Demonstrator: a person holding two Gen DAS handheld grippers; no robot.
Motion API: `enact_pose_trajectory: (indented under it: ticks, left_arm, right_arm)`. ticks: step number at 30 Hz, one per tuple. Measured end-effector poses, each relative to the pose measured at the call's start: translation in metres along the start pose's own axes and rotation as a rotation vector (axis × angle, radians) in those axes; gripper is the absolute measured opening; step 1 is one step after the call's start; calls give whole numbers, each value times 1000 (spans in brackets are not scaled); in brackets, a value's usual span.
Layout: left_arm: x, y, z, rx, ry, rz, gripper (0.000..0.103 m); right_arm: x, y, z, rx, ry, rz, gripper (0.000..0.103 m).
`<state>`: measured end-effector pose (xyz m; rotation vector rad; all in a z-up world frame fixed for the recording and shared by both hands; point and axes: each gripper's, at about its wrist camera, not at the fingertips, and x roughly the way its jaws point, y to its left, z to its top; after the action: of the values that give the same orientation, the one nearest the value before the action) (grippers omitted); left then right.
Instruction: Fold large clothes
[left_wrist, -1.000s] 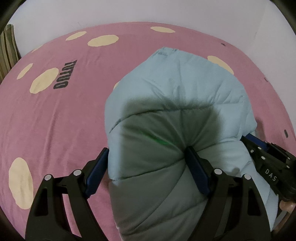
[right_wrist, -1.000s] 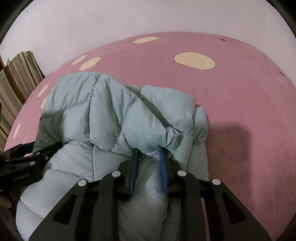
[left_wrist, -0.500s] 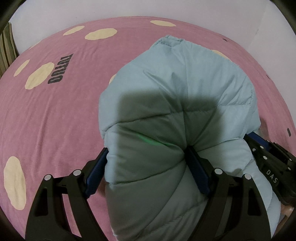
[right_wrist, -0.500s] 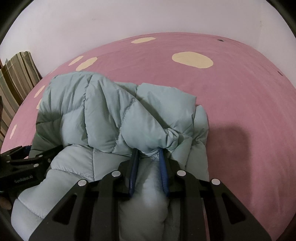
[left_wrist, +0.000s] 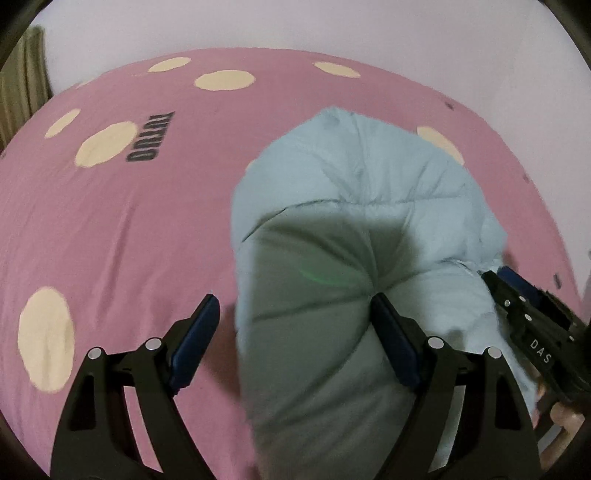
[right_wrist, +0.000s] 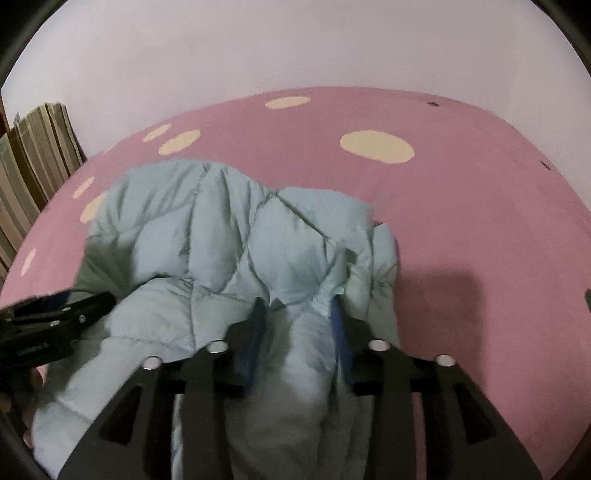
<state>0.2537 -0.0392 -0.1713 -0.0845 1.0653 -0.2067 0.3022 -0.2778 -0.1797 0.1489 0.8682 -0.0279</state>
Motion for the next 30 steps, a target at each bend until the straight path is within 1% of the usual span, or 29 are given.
enact_pose_trajectory:
  ticks: [1,4,6,8,10,12,16,18,20,21,22,23,26,30]
  left_arm:
    - [-8,4,-4,-21,-5,-14,83]
    - [-25,12,-17,-63,-12,-46,85]
    - [-30,13,-26,-81,-6,-61,91]
    - [-27,10,-37,-87,24,-84,92]
    - [-21,5,-43,-78,31,-82,92]
    - [-15,4,-44,-85,37,-87,92]
    - [-1,3,-47,-84,70,-119,92]
    - [4,3,-47,-81,74,-138,92]
    - [8,3,-47,-88,82,-159,89]
    - [10,3,-47,-88,84,-168,85]
    - [10,1,-47,-81,83,-176,80]
    - [9,-1,-47,-70,81,-174,79]
    - [9,-5,-48,-53,77,-162,76]
    - [10,-6,-50,-47,73,-169,72]
  right_arm:
    - [-7,-2,-1,8,-10,1,52]
    - [-24,-8,-5,19,-21,2,56]
    - [-28,-15,-11,38,-2,18,58]
    - [-28,-20,-17,62,21,35,63]
    - [-23,-26,-25,85,42,36,69]
    - [-16,-29,-30,105,58,47,72]
    - [3,-42,-37,185,113,126,73]
    - [9,-46,-39,208,118,151,74]
    - [9,-43,-40,184,107,140,72]
    - [8,-41,-41,178,106,142,64]
    - [9,-40,-41,179,108,162,57]
    - [9,-39,-42,190,113,175,56]
    - [9,-34,-43,193,110,174,52]
    - [8,-29,-45,201,108,191,44]
